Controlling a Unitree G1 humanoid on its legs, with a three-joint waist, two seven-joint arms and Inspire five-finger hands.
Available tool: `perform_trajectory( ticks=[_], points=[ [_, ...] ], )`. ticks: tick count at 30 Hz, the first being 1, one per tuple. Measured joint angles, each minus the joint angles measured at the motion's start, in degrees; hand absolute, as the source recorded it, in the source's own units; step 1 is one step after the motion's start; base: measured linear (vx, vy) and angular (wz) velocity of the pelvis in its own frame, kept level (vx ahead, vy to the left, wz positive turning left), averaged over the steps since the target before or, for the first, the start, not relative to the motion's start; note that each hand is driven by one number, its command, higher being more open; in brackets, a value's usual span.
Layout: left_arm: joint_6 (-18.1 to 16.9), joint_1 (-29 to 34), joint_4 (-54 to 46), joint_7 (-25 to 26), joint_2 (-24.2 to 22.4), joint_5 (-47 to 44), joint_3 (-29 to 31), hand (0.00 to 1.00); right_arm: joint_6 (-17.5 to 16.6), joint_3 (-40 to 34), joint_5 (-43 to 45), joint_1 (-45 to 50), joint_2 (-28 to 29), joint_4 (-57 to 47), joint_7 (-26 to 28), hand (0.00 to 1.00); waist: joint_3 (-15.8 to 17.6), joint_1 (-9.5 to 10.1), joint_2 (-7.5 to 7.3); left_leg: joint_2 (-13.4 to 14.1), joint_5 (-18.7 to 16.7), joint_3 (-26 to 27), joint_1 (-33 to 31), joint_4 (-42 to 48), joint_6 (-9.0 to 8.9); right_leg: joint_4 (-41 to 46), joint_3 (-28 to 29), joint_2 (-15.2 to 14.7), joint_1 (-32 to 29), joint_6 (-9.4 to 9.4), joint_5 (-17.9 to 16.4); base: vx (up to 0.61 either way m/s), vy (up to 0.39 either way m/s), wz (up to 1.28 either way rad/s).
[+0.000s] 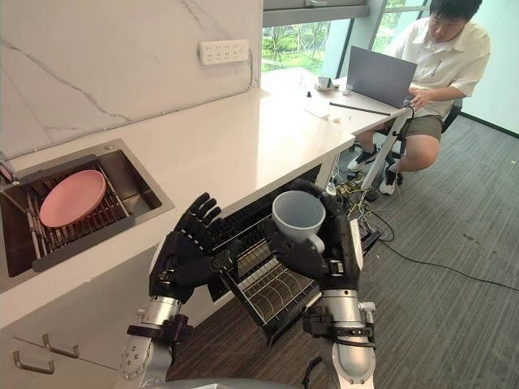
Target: Walk over to the sink, pick up the cup, carry it to the dishwasher, place the cup inside the dishwasher, then close the dishwasher door
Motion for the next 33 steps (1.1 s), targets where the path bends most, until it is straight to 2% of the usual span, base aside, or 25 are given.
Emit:
perform_trajectory(
  ticks=[4,8,13,18,20,21,22,26,31,33],
  points=[
    [3.1,1.5,3.9,0.1,0.6,1.0,0.8,0.90,2.0,-1.5,0.1,0.0,-1.5,4.7,3.0,0.30,0.0,0.01,0.00,0.0,0.1,-0.4,-0.2,0.0,-0.05,-0.1,-0.5,0.0,0.0,0.00,0.0,0.00,0.000,0.05],
    [6.1,2.6,12.8,0.6,0.6,1.5,3.4,0.90,3.1,-3.4,-0.6,-0.4,-2.3,10.5,3.8,0.30,0.0,0.29,-0.01,-0.1,0.3,-1.5,-0.3,0.1,-0.03,-0.5,-1.5,-0.1,0.6,0.01,0.0,0.02,0.001,0.13],
    [6.7,2.7,23.6,2.9,0.7,2.7,7.6,0.90,3.1,-4.5,-2.9,-4.5,-4.5,17.8,3.0,0.30,1.2,1.39,-0.50,-0.3,0.3,-3.7,-1.4,0.3,0.08,-0.4,-3.9,-0.2,1.1,0.01,0.0,-0.01,-0.008,0.23],
    [5.7,-3.6,34.5,7.3,3.1,3.5,10.4,0.90,3.1,-4.8,-4.5,-18.3,-7.3,31.3,-0.7,0.30,6.1,3.32,-1.19,-0.3,1.2,-6.2,-7.0,2.9,0.81,0.9,-5.5,-0.6,-2.8,-0.37,-0.2,-0.07,-0.015,0.28],
    [4.6,-8.9,38.5,9.6,4.2,3.2,12.4,0.90,3.0,-4.9,-4.4,-27.4,-9.3,39.2,-3.9,0.30,11.1,3.83,-1.76,0.0,2.4,-7.9,-11.4,4.8,1.22,2.1,-6.9,-0.3,-6.2,-0.73,0.3,-0.13,-0.048,0.39],
    [4.4,-10.2,39.2,10.1,4.5,3.2,12.7,0.90,3.0,-5.0,-4.4,-29.1,-9.7,40.8,-4.6,0.30,12.4,4.15,-1.85,0.1,2.6,-8.2,-12.1,5.2,1.27,2.2,-7.1,-0.2,-6.6,-0.83,0.5,-0.10,-0.024,0.28],
    [3.8,-12.5,40.7,11.3,5.4,3.2,13.5,0.90,3.1,-5.0,-4.4,-33.0,-10.6,44.4,-6.1,0.30,15.0,4.97,-2.07,0.3,2.7,-8.8,-13.9,6.3,1.35,2.2,-7.4,0.1,-7.6,-1.03,0.9,-0.08,-0.009,0.22],
    [1.7,-16.5,41.4,13.7,5.9,3.0,15.6,0.90,4.1,-5.7,-4.4,-41.9,-13.4,49.7,-7.5,0.30,19.9,5.85,-2.06,0.4,3.1,-10.2,-18.3,8.1,2.02,2.2,-7.8,0.2,-10.6,-1.20,1.8,-0.08,0.013,0.18],
    [-0.2,-20.4,41.4,13.8,5.9,1.9,16.1,0.90,5.2,-6.1,-4.3,-50.0,-17.8,53.3,-8.3,0.30,23.9,6.66,-1.61,0.1,4.6,-11.5,-22.8,8.3,2.73,3.4,-9.0,-0.2,-14.8,-1.24,2.3,-0.06,0.023,0.16],
    [-0.5,-21.9,41.4,13.8,4.9,1.0,16.0,0.90,5.2,-6.2,-4.2,-52.9,-19.0,53.8,-8.2,0.30,24.4,7.39,-0.73,0.1,5.2,-11.8,-25.1,8.3,2.84,4.7,-9.2,-0.5,-17.6,-1.30,2.2,-0.04,0.015,0.08]
  ],
)
